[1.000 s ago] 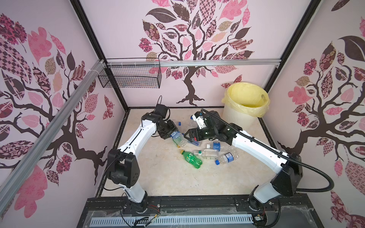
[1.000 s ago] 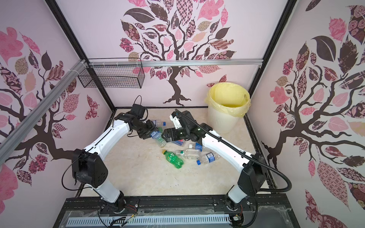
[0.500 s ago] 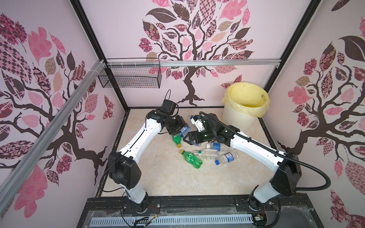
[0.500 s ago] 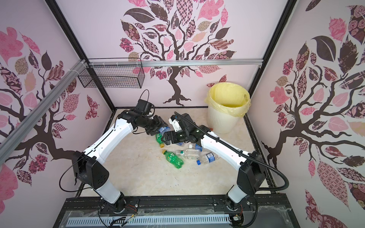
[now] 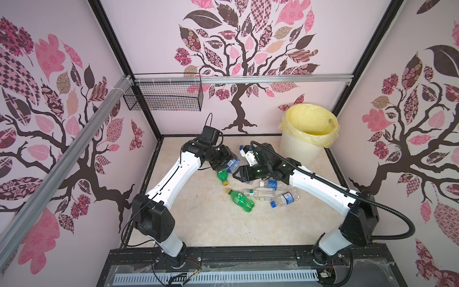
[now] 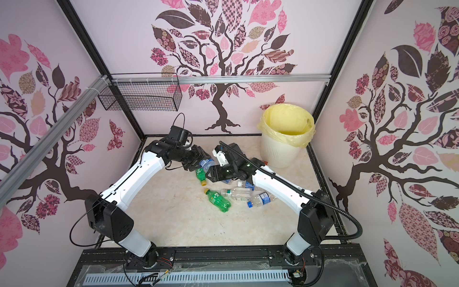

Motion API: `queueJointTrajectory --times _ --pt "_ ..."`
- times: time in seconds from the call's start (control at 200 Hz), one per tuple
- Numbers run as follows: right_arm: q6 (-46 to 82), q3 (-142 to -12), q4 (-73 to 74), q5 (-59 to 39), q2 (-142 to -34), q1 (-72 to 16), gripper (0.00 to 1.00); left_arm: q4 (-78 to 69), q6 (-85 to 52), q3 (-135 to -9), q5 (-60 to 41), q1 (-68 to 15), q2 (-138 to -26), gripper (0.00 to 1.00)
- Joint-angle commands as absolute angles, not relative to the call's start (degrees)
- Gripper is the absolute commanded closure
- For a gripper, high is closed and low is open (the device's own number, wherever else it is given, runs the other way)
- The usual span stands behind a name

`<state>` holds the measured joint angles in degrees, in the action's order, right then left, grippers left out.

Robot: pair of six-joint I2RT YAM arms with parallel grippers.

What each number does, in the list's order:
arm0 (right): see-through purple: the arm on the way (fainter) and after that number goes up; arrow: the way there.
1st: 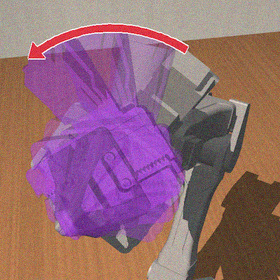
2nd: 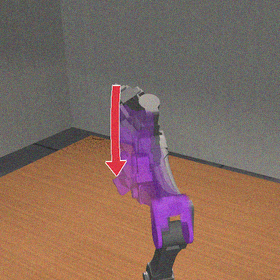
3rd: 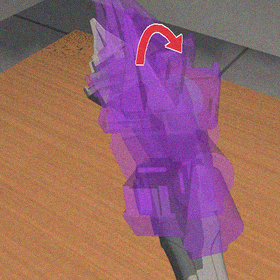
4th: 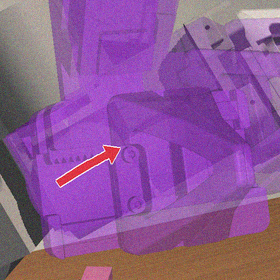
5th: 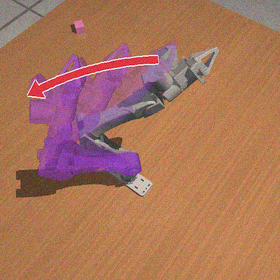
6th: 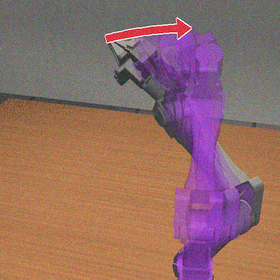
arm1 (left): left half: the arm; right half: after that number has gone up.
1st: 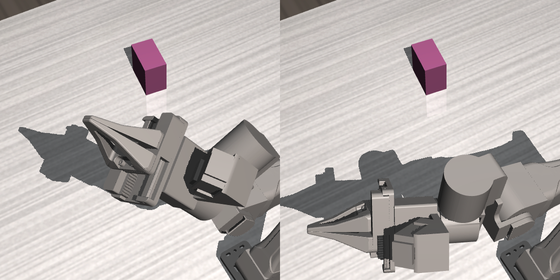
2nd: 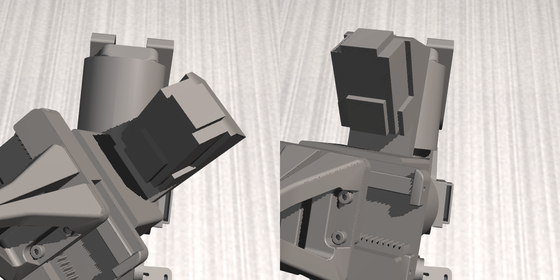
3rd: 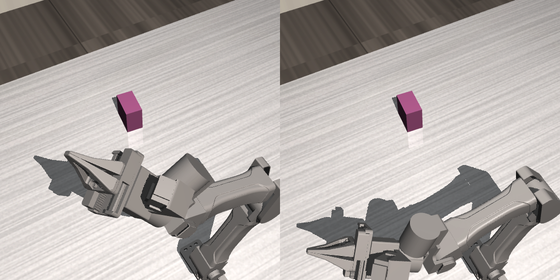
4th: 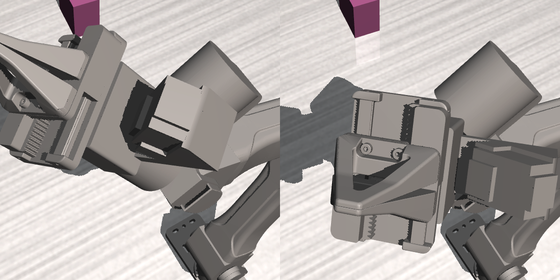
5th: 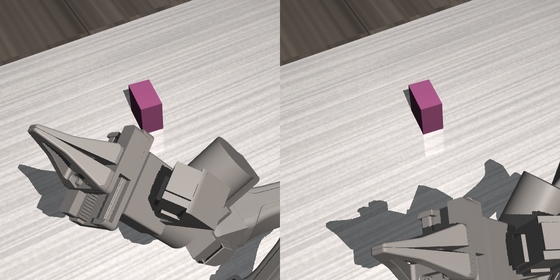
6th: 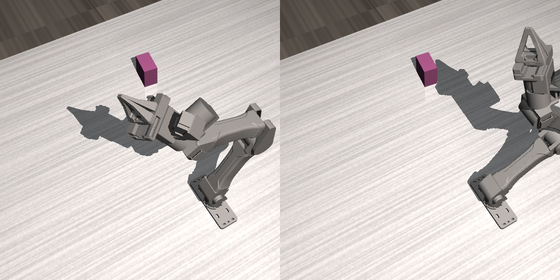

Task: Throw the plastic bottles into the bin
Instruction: 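Close the right gripper on the Pocari Sweat bottle's body below the left gripper, then open the left gripper off the cap while the right gripper lifts the bottle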

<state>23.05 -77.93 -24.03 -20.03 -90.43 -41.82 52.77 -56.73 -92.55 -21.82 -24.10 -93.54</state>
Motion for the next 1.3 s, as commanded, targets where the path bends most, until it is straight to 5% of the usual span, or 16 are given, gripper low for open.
queueJointTrajectory --times 0.0,0.66,0.945,1.295 --pt "23.6 -77.7 -23.1 -20.9 -91.3 -42.0 0.40 50.9 -57.1 -91.0 -23.0 -24.4 -92.0 0.57" --pt "23.9 -83.7 -29.3 -16.4 -91.4 -41.7 0.54 52.2 -59.1 -96.2 -24.2 -22.0 -91.0 0.35" --pt "23.8 -88.1 -31.8 -15.1 -92.4 -39.2 0.56 55.2 -58.7 -104.3 -26.8 -18.7 -92.2 0.03" --pt "20.5 -98.1 -37.4 -9.5 -93.9 -29.8 0.57 49.3 -59.7 -115.3 -33.9 -19.2 -95.6 0.03"
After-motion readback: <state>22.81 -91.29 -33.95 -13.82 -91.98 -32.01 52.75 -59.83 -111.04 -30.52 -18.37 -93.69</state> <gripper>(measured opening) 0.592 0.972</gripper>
